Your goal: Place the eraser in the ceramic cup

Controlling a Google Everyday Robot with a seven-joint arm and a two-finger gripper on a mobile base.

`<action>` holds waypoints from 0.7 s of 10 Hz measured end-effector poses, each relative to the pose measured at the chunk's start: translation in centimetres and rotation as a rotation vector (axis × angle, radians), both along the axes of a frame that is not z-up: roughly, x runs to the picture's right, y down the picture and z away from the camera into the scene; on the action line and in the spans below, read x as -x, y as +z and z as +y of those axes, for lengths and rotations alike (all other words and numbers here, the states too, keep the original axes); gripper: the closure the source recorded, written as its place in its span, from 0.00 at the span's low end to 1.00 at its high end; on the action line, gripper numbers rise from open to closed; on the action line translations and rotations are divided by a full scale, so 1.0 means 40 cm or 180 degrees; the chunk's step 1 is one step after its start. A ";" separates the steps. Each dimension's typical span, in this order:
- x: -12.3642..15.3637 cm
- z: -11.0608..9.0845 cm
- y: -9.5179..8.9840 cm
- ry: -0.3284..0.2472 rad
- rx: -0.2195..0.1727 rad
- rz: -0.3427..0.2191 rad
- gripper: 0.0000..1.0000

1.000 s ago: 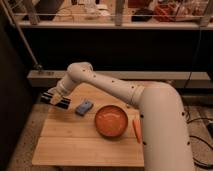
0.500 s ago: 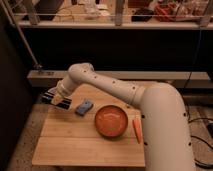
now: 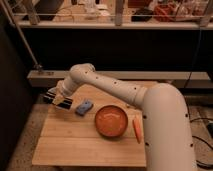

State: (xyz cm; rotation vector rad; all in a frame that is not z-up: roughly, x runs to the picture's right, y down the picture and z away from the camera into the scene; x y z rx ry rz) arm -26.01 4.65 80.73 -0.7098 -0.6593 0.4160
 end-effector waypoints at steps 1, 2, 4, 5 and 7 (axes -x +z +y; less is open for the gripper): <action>-0.005 0.000 0.003 0.0007 -0.0005 0.0010 0.97; -0.010 -0.002 0.005 0.0014 -0.0010 0.0019 0.97; -0.017 -0.008 0.010 0.0019 -0.0027 0.0040 0.97; -0.023 -0.010 0.013 0.0021 -0.0034 0.0053 0.97; -0.035 -0.019 0.020 0.0032 -0.0051 0.0079 0.97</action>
